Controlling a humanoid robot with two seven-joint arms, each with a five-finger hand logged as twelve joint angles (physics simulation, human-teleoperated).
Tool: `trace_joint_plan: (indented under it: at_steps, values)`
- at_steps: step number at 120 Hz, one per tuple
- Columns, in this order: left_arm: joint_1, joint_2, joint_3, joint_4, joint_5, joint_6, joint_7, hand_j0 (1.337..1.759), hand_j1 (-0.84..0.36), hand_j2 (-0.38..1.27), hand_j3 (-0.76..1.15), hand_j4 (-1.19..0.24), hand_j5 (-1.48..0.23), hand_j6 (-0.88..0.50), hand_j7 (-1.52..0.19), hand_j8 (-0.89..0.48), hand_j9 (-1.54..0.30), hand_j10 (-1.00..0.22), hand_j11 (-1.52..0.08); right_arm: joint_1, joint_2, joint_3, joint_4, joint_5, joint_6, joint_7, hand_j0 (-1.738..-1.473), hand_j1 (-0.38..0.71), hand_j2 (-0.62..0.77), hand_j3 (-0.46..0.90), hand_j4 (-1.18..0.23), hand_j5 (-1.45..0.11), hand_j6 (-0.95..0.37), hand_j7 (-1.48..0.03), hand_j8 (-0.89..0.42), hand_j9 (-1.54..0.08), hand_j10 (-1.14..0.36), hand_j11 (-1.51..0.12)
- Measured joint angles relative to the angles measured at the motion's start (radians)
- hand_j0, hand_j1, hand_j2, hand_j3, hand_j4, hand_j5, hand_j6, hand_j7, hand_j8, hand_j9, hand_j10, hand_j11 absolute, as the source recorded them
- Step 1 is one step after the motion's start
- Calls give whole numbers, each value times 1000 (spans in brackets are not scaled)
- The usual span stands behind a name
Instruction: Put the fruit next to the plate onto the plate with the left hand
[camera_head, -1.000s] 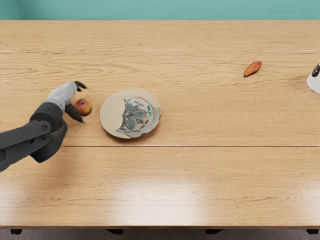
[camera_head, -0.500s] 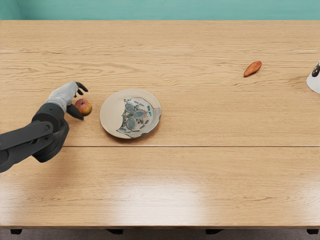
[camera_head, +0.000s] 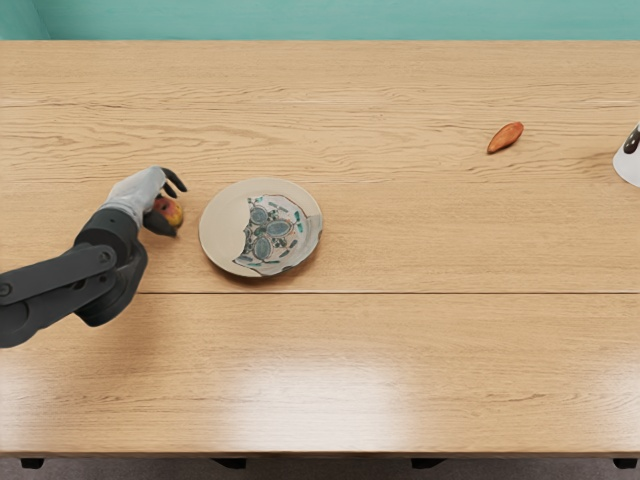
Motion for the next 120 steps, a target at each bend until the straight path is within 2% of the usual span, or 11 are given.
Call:
trace_joint_plan:
  at_steps: [12, 17, 25, 28, 34, 47, 53, 66, 80, 89, 120]
  values:
    - [2, -8, 0, 22, -1, 0, 0, 1661, -221, 98, 6, -490, -633, -490, -633, -493, -637, -488, -636, 0, 0, 0, 0, 0, 0, 0, -1658, -349, 0, 0, 0, 0, -1, 0, -1, 0, 0, 0]
    - [1, -21, 1, 35, 0, 0, 2, 1676, -246, 0, 321, -493, -634, -495, -632, -499, -634, -494, -632, 0, 0, 0, 0, 0, 0, 0, -1658, -349, 0, 0, 0, 0, -1, 0, -1, 0, 0, 0]
    - [3, -24, 1, 54, 0, 0, 0, 1623, -270, -21, 528, -497, -635, -498, -635, -500, -637, -496, -637, 0, 0, 0, -1, 0, 0, 0, -1658, -349, 0, 0, -1, 0, -1, 0, -1, 0, 0, 0]
    - [0, -34, 4, 63, 1, 0, 1, 1645, -281, -47, 626, -499, -635, -494, -635, -502, -636, -498, -635, 0, 0, 0, -1, 0, 0, 0, -1658, -349, 0, 0, 0, 0, -1, 0, 0, 0, 0, 0]
    - [-4, -49, 17, 82, 3, 0, 0, 1652, -333, -67, 875, -499, -640, -450, -643, -474, -648, -495, -647, 0, 0, 0, -1, 0, 0, 1, -1658, -349, 0, 0, -1, 0, -1, 0, -1, 0, 0, 0]
    - [-6, -52, 32, 104, 5, 2, -2, 1568, -373, -111, 1144, -522, -652, -362, -668, -423, -675, -508, -678, 0, 0, 0, -1, 0, 0, 1, -1658, -349, 0, 0, -1, 0, -1, 0, -1, 0, 0, 0]
    - [-8, -51, 35, 107, 3, 4, -2, 1546, -361, -110, 1147, -537, -670, -366, -687, -427, -692, -522, -695, 0, 0, 0, -1, 0, 0, 1, -1658, -349, 0, 0, -1, 0, -1, 0, -1, 0, 0, 0]
    - [-14, -39, 36, 100, -1, 6, -2, 1514, -309, -20, 922, -556, -704, -426, -715, -490, -719, -545, -722, 0, 0, 0, -1, 0, 0, 1, -1658, -349, 0, 0, -1, 0, -1, 0, -1, 0, 0, 0]
    - [-21, -36, 32, 80, -3, 8, -1, 1579, -283, 57, 533, -568, -733, -469, -740, -510, -741, -563, -743, 1, 0, 0, -1, 0, 0, 1, -1658, -349, 0, 0, 0, 0, -1, 0, -1, 0, 0, 0]
    - [-20, -35, 31, 70, -3, 9, 0, 1615, -276, 71, 397, -581, -752, -477, -756, -506, -757, -577, -758, 1, 0, 0, -1, 0, 0, 1, -1658, -349, 0, 0, 0, 0, -1, 0, -1, 0, 0, 0]
    - [-21, -7, 27, 29, -3, 11, 0, 1644, -271, 242, 115, -621, -803, -523, -801, -539, -811, -616, -811, 5, 0, 0, 0, 0, 0, 0, -1658, -349, 0, 0, 0, 0, -1, 0, -1, 0, 0, 0]
